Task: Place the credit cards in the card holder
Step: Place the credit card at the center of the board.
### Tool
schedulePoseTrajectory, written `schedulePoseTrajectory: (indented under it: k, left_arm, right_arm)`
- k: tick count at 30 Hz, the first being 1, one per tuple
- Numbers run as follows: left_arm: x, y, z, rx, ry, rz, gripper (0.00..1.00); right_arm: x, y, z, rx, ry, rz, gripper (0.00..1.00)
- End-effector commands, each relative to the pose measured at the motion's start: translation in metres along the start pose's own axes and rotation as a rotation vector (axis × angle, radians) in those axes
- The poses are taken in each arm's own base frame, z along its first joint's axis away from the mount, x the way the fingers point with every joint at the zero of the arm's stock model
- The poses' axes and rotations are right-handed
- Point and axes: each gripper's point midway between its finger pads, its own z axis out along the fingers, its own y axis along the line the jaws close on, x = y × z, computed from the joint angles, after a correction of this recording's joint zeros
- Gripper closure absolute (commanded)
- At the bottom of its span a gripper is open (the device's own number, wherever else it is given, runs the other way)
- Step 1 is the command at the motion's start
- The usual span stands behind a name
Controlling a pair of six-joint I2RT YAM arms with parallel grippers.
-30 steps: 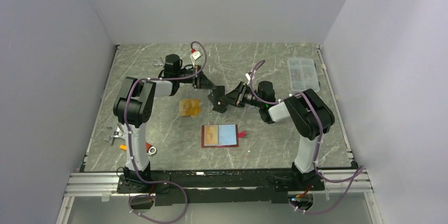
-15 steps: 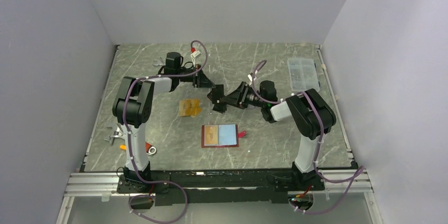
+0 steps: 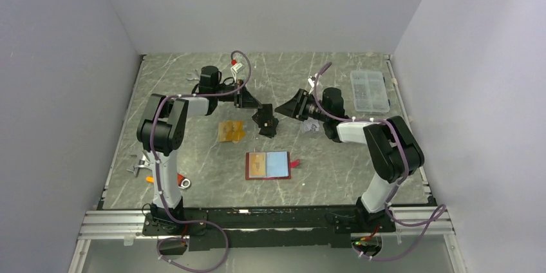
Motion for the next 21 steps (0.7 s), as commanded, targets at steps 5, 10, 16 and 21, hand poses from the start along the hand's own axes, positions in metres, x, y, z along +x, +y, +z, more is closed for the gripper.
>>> schedulePoseTrajectory:
  k: [5, 10, 16, 21]
  left_arm:
    - [-0.009, -0.02, -0.002, 0.061, -0.013, 0.044, 1.0]
    - [-0.01, -0.022, -0.001, 0.071, -0.02, 0.036, 1.0]
    - [-0.009, -0.023, -0.002, 0.071, -0.02, 0.033, 1.0]
    - [-0.009, -0.024, -0.003, 0.063, -0.02, 0.037, 1.0]
  right_arm:
    - [0.001, 0.015, 0.008, -0.118, -0.009, 0.012, 0.5]
    - [0.015, 0.016, 0.006, -0.138, 0.013, 0.033, 0.52]
    - [0.024, 0.021, 0.013, -0.167, 0.039, 0.046, 0.53]
    - [0.027, 0.026, 0.02, -0.186, 0.048, 0.05, 0.53]
